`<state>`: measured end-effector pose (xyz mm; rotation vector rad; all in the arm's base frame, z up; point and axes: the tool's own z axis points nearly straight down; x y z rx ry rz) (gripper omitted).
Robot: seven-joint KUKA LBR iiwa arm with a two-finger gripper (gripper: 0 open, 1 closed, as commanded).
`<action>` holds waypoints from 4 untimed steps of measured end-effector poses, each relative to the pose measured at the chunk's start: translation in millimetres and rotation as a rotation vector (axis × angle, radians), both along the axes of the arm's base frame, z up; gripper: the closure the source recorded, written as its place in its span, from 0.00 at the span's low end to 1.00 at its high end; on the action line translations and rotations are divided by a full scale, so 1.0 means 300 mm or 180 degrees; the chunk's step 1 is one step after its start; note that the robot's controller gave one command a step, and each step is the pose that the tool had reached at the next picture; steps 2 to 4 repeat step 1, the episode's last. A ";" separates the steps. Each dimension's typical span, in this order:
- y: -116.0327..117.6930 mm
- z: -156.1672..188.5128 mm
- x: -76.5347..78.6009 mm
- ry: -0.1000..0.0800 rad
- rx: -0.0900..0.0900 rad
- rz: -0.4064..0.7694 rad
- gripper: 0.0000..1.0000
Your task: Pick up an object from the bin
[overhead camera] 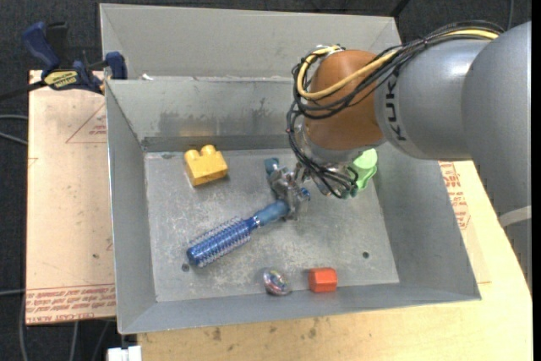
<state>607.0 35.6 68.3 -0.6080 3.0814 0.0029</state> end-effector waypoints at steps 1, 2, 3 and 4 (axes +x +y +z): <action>-0.002 0.537 0.061 -0.0034 -0.0003 -0.0017 1.00; -0.002 0.537 0.061 -0.0034 -0.0003 -0.0017 1.00; -0.002 0.537 0.061 -0.0034 -0.0003 -0.0017 1.00; -0.002 0.537 0.061 -0.0034 -0.0003 -0.0017 1.00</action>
Offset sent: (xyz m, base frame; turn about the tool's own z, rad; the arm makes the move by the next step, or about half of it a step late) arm 0.0161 -0.0015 0.1566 0.0029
